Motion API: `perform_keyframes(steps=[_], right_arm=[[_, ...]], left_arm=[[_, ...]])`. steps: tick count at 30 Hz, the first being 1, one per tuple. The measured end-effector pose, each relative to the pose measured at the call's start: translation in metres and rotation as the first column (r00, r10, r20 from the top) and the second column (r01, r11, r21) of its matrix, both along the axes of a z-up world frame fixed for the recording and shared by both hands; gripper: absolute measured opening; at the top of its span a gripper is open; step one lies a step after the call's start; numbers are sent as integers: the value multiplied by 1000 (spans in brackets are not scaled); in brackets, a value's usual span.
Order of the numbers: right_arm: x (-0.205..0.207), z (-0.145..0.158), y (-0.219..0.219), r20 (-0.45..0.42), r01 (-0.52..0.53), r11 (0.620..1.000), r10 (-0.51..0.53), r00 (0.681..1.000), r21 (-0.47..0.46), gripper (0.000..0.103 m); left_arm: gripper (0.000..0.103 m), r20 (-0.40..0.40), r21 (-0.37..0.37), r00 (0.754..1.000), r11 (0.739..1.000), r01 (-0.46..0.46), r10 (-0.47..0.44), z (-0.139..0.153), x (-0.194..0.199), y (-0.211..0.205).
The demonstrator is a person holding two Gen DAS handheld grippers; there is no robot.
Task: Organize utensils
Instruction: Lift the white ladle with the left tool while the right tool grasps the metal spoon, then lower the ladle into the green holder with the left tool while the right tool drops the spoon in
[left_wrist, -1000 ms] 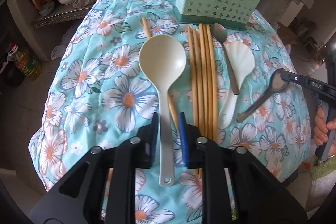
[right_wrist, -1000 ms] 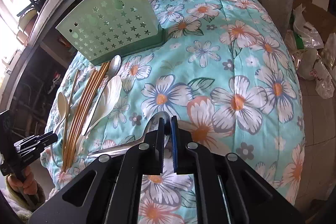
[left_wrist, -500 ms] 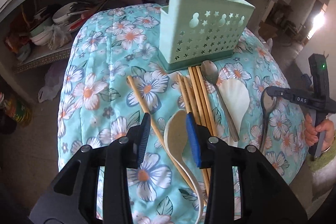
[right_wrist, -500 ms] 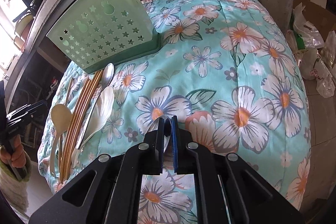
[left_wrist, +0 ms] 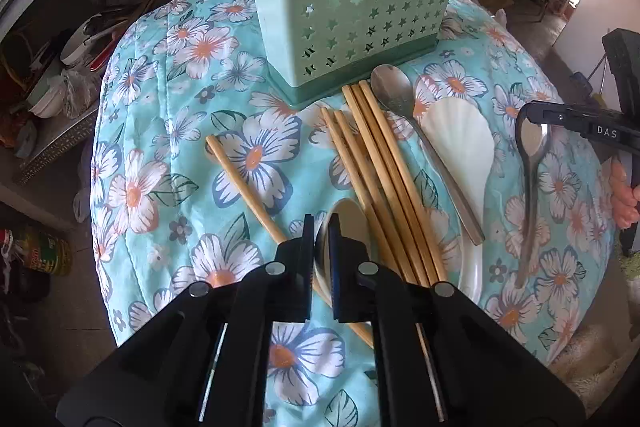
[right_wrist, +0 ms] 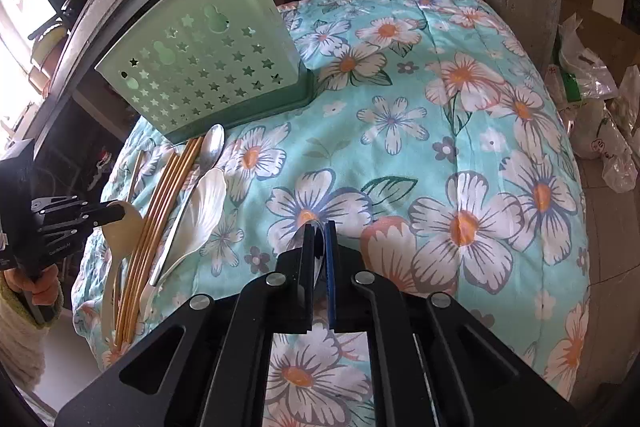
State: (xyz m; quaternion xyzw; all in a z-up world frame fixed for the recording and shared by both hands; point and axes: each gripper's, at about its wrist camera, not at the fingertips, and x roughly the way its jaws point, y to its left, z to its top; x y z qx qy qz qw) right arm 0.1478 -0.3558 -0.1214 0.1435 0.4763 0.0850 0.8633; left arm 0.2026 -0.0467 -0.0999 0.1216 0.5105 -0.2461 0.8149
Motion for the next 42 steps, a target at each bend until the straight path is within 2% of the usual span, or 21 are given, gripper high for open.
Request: perform_keyframes(steps=[7,13,15,19,20,21,23,25,29,31,34,35,42], right_arm=[[-19,47,2,113,-2,999,7,994,-49,3],[-29,89,10,210,-5,991,34,977,-135,2],[-28,89,10,199,-7,992,32,980,-125,2],[-23,70,-8,104,22,1000,-23,994,11,5],[-22,62,-12,77,32,999,-35,996,33,12],[-20,54,-15,50,31,998,-34,998,61,25],[-17,36,-21,9,54,994,-55,998,97,42],[-12,20,-23,-26,58,994,-56,998,88,43],[-1,-15,-26,-108,58,986,-41,993,159,43],[2,-20,-20,-103,45,989,-30,994,144,38],[4,-24,-14,-104,25,988,-9,995,155,13],[5,-23,-11,-101,19,989,-3,995,149,9],[-3,8,3,-10,-8,999,8,1000,35,5]], left_arm=[[4,67,-52,997,998,-33,37,35,-17,19],[4,174,-93,981,993,-66,82,78,-26,33],[4,189,-112,977,991,-75,95,86,-26,37],[4,181,-128,977,987,-93,115,85,-28,42],[4,170,-130,978,987,-98,119,81,-28,42],[4,159,-132,980,986,-102,122,77,-27,43],[4,141,-130,982,986,-108,126,70,-27,43],[4,131,-128,983,985,-112,129,64,-26,42],[4,107,-130,985,984,-122,136,54,-24,42],[4,101,-124,985,984,-124,137,50,-24,41],[4,94,-115,985,985,-131,142,44,-22,40],[4,91,-114,985,984,-134,144,43,-22,40],[4,117,-131,978,979,-158,174,54,-15,45]])
